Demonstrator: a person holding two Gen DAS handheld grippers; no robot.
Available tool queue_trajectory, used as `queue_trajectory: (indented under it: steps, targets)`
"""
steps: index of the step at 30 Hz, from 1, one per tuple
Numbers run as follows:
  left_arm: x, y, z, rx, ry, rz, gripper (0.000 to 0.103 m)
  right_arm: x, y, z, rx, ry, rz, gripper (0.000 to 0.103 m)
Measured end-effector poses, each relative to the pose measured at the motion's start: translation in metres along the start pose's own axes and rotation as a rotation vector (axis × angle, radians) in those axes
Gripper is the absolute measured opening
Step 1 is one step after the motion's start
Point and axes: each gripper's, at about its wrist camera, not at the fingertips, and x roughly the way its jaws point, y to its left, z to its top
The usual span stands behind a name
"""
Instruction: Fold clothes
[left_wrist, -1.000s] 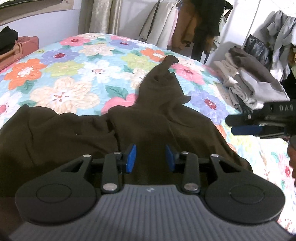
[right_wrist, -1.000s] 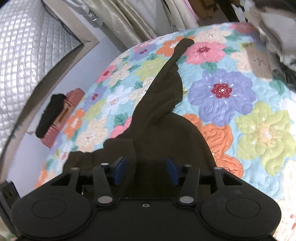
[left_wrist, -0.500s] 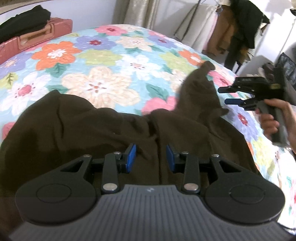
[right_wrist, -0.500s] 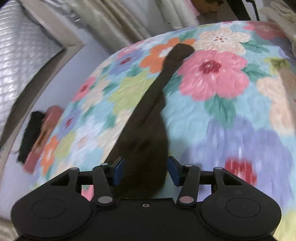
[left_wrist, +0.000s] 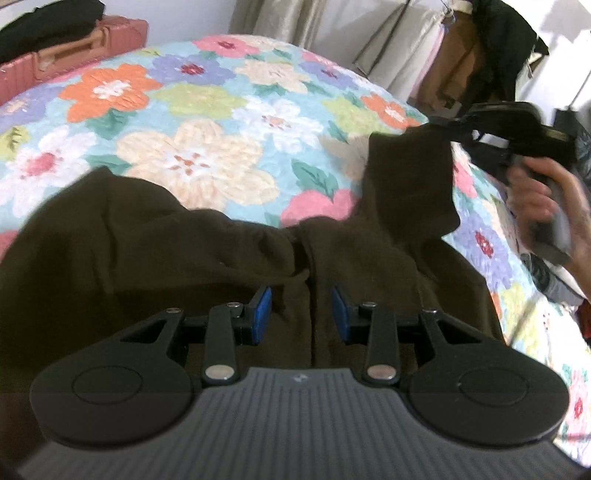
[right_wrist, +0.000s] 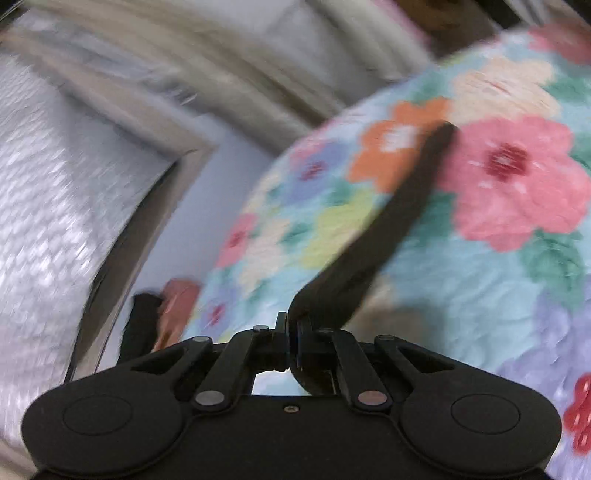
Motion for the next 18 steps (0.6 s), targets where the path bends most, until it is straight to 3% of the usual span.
queue_trajectory:
  steps: [3,5,8,11,14,16,18]
  targets:
    - [-0.016,-0.001,0.000,0.025,-0.020,0.006,0.035,-0.023,0.051,-0.030,-0.151,0.070,0.072,0.006]
    - [-0.023,-0.006,-0.007,0.076,-0.008,-0.006,0.035,-0.046,0.082,-0.068,-0.276,0.130,0.149,0.006]
    - [-0.036,-0.003,-0.020,0.051,-0.004,-0.036,0.035,-0.074,0.111,-0.136,-0.453,0.213,0.157,0.006]
    - [-0.054,0.012,-0.041,-0.036,-0.009,-0.078,0.035,-0.088,0.120,-0.201,-0.640,0.315,0.072,0.006]
    - [-0.064,0.025,-0.073,-0.108,0.021,-0.090,0.036,-0.091,0.116,-0.252,-0.852,0.433,-0.091,0.008]
    - [-0.062,0.021,-0.083,-0.108,0.046,-0.076,0.036,-0.097,0.104,-0.264,-0.884,0.475,-0.199,0.011]
    - [-0.059,0.007,-0.086,-0.052,0.057,-0.079,0.038,-0.108,0.097,-0.267,-0.829,0.470,-0.225,0.014]
